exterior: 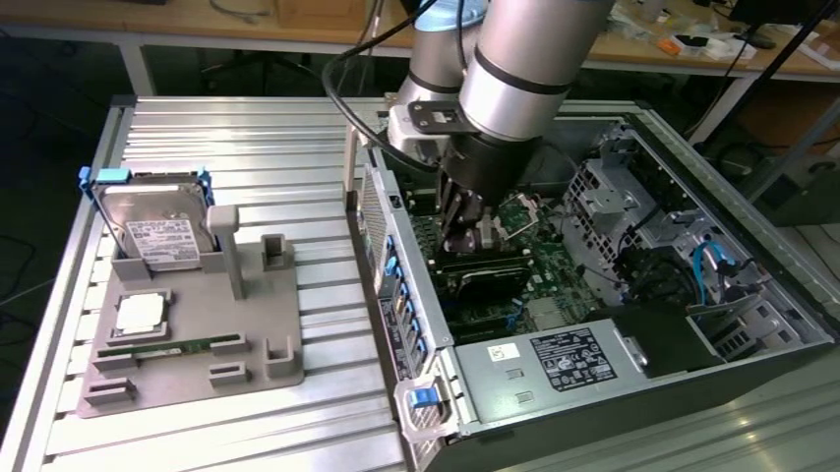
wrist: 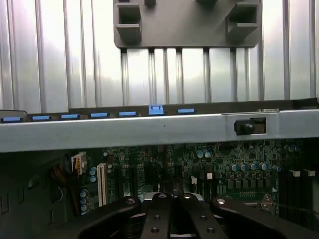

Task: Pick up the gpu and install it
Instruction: 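Press down on the gpu until it lock into place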

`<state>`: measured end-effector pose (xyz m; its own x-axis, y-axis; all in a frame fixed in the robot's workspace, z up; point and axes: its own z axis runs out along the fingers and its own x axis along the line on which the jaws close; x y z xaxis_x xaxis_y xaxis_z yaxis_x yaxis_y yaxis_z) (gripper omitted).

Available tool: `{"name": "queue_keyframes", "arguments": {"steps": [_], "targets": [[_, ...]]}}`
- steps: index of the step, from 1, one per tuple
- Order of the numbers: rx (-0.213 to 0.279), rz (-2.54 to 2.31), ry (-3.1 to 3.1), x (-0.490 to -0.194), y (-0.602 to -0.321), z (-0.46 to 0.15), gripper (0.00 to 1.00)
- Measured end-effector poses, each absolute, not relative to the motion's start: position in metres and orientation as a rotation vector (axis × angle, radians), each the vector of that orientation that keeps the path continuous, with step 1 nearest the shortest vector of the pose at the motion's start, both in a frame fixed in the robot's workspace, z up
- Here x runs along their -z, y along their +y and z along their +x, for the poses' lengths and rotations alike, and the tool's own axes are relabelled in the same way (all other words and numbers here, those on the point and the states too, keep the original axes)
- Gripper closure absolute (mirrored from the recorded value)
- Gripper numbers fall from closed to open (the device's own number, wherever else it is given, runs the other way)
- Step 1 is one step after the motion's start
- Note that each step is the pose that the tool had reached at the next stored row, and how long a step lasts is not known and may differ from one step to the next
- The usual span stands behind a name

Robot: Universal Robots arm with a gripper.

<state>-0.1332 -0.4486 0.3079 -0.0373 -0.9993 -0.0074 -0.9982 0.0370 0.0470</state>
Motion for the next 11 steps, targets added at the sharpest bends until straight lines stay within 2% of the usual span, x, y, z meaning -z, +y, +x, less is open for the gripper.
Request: {"name": "queue_keyframes", "arguments": {"steps": [11], "targets": [[0.124, 2.128, -2.217, -0.308, -0.447, -0.148, 0.89]]}}
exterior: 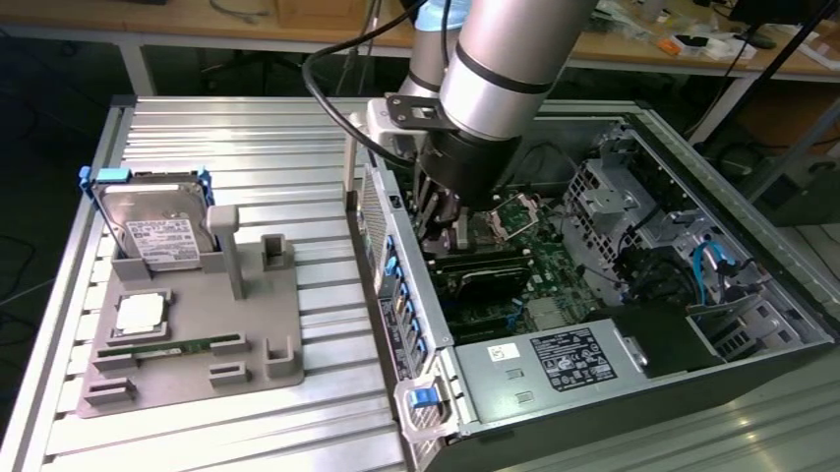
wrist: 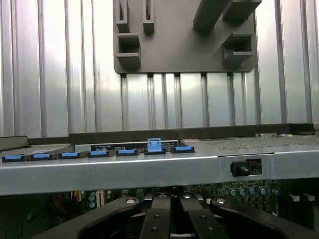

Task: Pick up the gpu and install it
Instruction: 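Press down on the gpu until it lock into place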

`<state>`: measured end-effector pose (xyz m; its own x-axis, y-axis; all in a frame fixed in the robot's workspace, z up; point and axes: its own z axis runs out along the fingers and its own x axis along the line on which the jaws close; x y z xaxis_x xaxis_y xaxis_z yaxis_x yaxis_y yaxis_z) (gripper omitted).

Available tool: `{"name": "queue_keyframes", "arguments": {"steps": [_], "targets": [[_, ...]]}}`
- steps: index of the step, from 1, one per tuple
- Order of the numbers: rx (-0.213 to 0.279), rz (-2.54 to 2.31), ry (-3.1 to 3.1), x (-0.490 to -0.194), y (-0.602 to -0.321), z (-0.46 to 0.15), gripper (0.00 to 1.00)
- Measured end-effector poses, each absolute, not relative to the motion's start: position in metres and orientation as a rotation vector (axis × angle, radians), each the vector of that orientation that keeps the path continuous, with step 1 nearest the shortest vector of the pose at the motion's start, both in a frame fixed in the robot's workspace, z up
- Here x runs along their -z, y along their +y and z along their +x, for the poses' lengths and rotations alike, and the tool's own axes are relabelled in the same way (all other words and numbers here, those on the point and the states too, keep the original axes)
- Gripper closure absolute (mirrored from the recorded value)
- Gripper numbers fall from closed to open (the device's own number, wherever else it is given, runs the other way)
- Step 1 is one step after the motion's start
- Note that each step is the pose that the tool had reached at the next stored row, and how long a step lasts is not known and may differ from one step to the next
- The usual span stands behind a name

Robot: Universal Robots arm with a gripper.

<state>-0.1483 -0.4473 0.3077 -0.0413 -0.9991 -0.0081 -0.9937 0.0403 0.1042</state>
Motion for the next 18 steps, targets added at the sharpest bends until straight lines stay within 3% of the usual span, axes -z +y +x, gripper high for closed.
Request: {"name": "queue_keyframes", "arguments": {"steps": [6, 18], "targets": [[0.122, 2.125, -2.215, -0.300, -0.447, -0.149, 0.89], [0.118, 2.132, -2.224, -0.318, -0.447, -0.138, 0.89]]}}
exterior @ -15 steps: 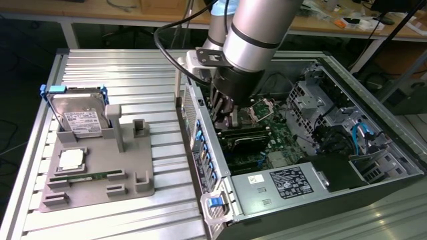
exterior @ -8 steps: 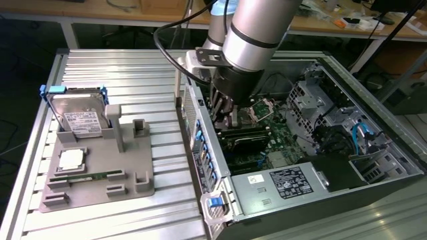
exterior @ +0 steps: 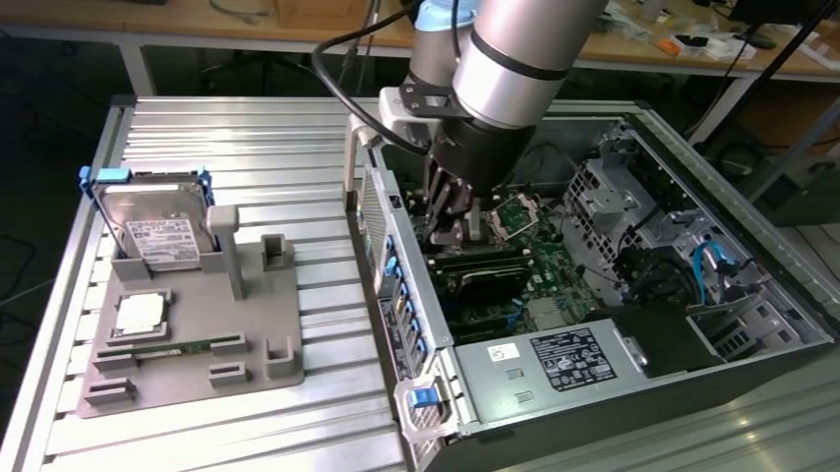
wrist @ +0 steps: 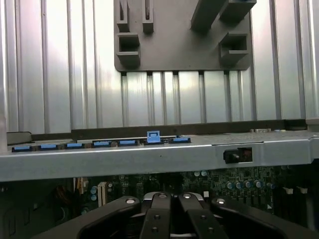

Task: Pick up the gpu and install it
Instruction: 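Press down on the gpu until it lock into place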

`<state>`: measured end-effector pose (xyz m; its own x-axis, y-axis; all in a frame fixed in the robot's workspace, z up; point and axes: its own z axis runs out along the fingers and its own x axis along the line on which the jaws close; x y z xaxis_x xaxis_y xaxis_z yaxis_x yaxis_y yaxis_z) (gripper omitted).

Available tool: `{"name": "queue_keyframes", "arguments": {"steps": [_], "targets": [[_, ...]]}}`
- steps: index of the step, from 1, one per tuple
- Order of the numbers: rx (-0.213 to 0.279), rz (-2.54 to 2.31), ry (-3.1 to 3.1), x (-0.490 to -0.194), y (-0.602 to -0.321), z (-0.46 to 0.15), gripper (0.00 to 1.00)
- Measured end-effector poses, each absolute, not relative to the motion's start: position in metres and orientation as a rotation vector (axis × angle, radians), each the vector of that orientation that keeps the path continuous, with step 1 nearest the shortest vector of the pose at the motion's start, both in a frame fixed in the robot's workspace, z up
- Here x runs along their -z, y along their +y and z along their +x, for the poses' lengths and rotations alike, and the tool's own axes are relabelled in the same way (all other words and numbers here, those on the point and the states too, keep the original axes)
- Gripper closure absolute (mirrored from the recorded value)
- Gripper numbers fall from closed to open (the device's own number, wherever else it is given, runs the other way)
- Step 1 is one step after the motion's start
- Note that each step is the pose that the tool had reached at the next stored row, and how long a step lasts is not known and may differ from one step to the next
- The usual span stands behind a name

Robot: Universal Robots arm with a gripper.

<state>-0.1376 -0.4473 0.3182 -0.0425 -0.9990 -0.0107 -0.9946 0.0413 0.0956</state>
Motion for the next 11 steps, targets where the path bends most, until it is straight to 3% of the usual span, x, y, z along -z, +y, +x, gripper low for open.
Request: {"name": "queue_keyframes", "arguments": {"steps": [11], "targets": [[0.104, 2.140, -2.231, -0.3181, -0.4473, -0.1344, 0.89]]}}
